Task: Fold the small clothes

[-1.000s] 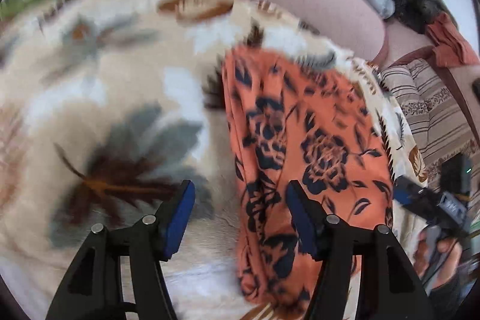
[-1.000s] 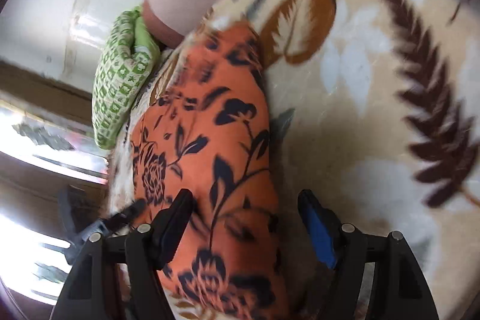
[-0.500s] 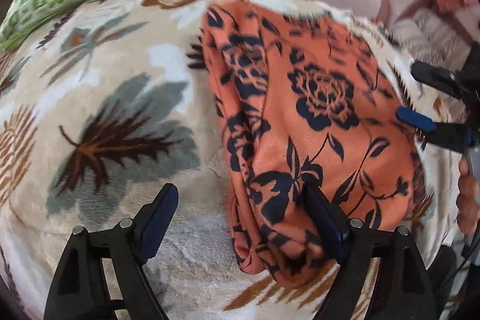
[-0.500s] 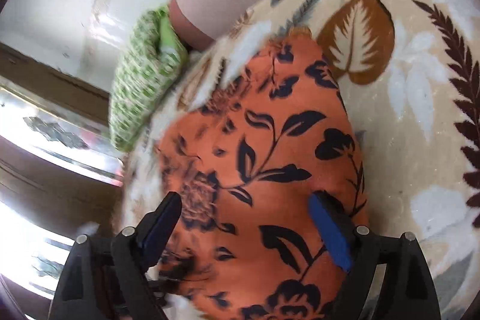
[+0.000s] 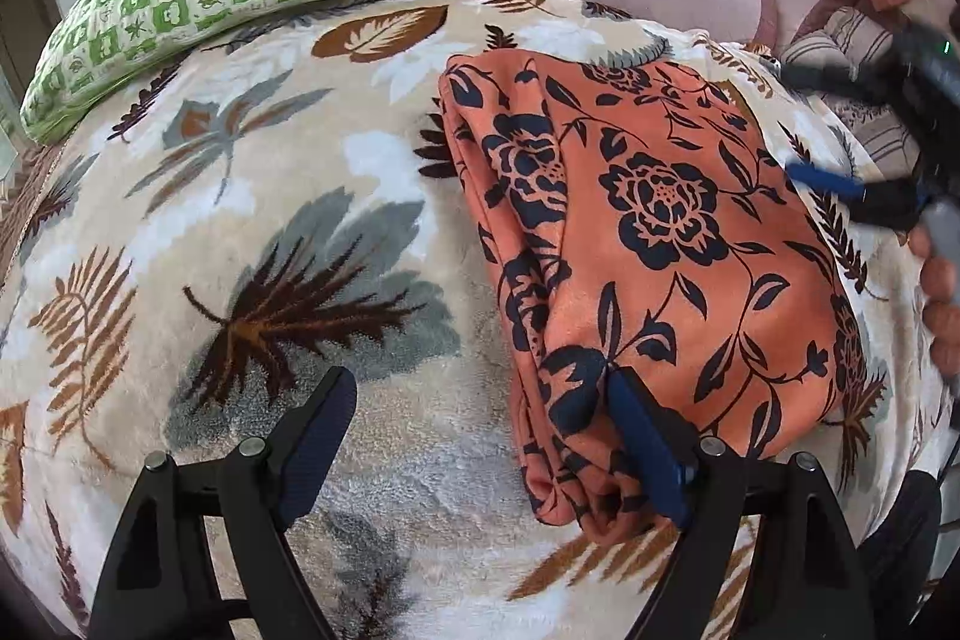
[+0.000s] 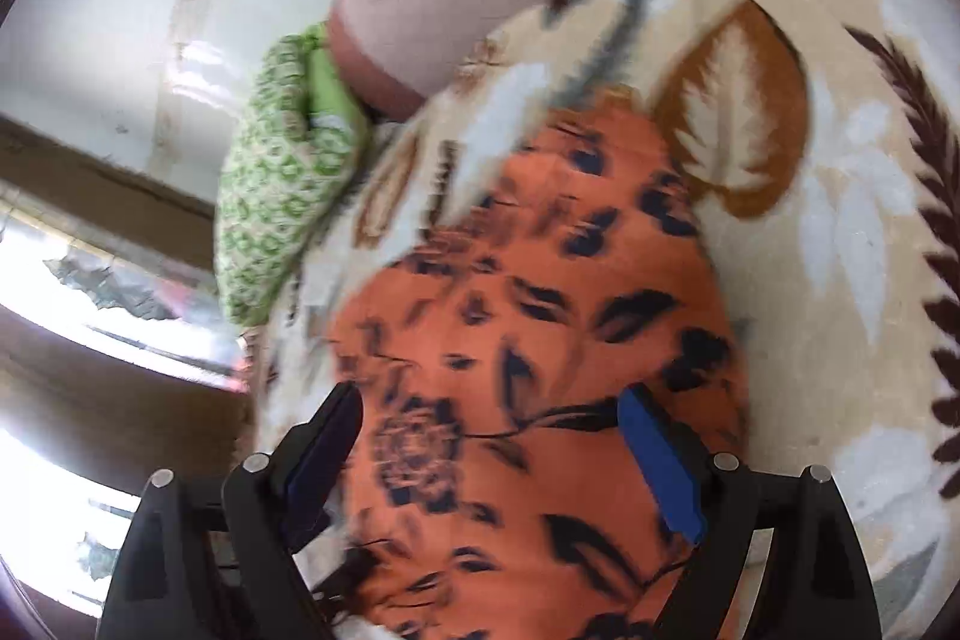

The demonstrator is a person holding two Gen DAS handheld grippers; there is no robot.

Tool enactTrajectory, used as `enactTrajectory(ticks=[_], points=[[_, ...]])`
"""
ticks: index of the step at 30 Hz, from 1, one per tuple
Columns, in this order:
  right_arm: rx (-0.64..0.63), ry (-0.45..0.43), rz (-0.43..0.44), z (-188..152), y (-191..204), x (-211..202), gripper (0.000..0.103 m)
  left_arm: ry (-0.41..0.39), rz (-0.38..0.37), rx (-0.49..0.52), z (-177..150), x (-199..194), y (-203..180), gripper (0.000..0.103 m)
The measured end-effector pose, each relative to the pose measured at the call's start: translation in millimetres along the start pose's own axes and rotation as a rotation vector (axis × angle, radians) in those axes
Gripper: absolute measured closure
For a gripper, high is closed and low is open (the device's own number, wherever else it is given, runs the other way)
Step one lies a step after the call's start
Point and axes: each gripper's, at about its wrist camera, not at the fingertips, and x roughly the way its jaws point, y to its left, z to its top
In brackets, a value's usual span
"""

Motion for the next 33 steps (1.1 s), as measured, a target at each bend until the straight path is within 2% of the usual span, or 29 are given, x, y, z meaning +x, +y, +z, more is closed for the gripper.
enactTrajectory(ticks=[3,4,5,6,8,10,13,15,16,17,21,25,27,29,30,33], points=[[-0.031,-0.022,-0.007,7.1,4.6,2.3,0.014,0.003,-0.001,-0.002,-3.1,1.3,-0.7,0.017],[-0.023,-0.007,-0.035,8.3,-1.6,10.1,0.013,0.006,-0.004,-0.007,-3.2,1.8,0.1,0.017],[-0.001,0.050,-0.080,7.0,-17.2,27.8,0.013,0.009,-0.008,-0.011,-4.1,0.5,0.3,0.017],[0.019,0.064,-0.078,7.5,-24.2,37.0,0.013,0.008,-0.011,-0.016,-4.2,-1.8,1.0,0.017],[0.035,0.020,-0.050,8.5,-16.5,23.7,0.013,-0.013,0.000,-0.003,-6.0,-8.8,2.5,0.017],[0.024,0.012,-0.013,6.9,-3.0,12.6,0.013,-0.016,0.016,-0.001,-6.3,-11.2,3.7,0.017],[-0.070,-0.031,-0.024,-7.0,13.3,-8.4,0.013,-0.024,0.024,-0.023,-6.2,-17.9,5.6,0.017],[-0.085,0.020,-0.093,-13.5,5.1,6.1,0.011,-0.033,0.032,-0.037,-6.6,-25.9,4.2,0.017],[-0.061,0.087,-0.145,-14.8,-7.3,22.1,0.010,-0.036,0.033,-0.039,-6.7,-28.8,4.0,0.017],[-0.060,0.097,-0.155,-16.4,-11.4,28.4,0.010,-0.044,0.036,-0.041,-7.5,-35.6,2.4,0.017],[-0.101,0.037,-0.141,-20.8,21.8,0.3,0.010,-0.097,0.061,-0.050,-14.3,-60.5,1.3,0.017],[-0.217,-0.033,-0.133,-38.1,51.9,-31.7,0.010,-0.113,0.055,-0.076,-20.4,-72.5,1.0,0.017],[-0.196,-0.009,-0.144,-46.5,40.3,-27.1,0.010,-0.109,0.045,-0.079,-24.7,-74.2,0.0,0.017],[-0.115,0.071,-0.215,-50.9,9.6,-0.2,0.010,-0.102,0.049,-0.077,-27.4,-72.4,0.6,0.017],[-0.087,0.100,-0.212,-50.3,0.8,13.0,0.010,-0.092,0.049,-0.078,-29.2,-70.9,2.1,0.017],[-0.102,0.040,-0.170,-51.4,11.2,-2.6,0.010,-0.110,0.043,-0.093,-31.5,-69.4,10.8,0.017]])
